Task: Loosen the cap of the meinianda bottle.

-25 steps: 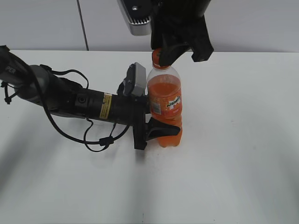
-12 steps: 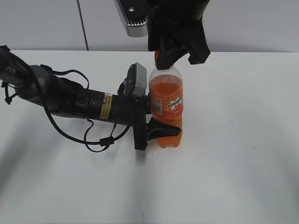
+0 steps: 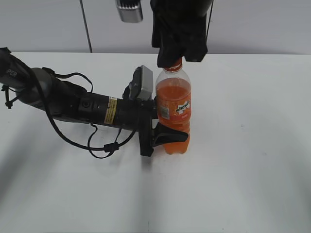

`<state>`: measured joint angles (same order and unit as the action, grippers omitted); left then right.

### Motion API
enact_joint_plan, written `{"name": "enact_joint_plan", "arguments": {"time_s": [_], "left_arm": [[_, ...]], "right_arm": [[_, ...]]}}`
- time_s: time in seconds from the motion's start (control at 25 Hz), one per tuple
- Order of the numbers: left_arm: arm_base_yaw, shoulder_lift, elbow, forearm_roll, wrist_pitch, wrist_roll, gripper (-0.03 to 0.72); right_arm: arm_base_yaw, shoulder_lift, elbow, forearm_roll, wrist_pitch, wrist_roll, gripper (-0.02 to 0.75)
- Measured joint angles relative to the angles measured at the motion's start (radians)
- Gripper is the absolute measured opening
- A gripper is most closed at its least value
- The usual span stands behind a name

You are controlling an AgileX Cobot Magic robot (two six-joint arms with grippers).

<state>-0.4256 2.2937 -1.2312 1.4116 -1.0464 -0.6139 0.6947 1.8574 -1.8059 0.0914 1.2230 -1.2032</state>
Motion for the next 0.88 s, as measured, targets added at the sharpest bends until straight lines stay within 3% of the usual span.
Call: {"name": "enact_joint_plan", "arguments": {"time_s": [0.52,0.72,0.88], "left_arm": [[0.0,0.0,0.0,0.0,0.0,0.0,0.398],[0.0,0.0,0.0,0.001,0.0,0.0,0.398],[0.0,0.0,0.0,0.002,0.0,-0.001,0.398]], "right_arm": [[0.0,0.001,-0.103,-0.084,0.0,1.095,0.334],[0.0,-0.007,-0.102,0.018,0.0,1.306,0.334],[0.0,-0.053,-0.097,0.002,0.0,1.471,0.335]]}}
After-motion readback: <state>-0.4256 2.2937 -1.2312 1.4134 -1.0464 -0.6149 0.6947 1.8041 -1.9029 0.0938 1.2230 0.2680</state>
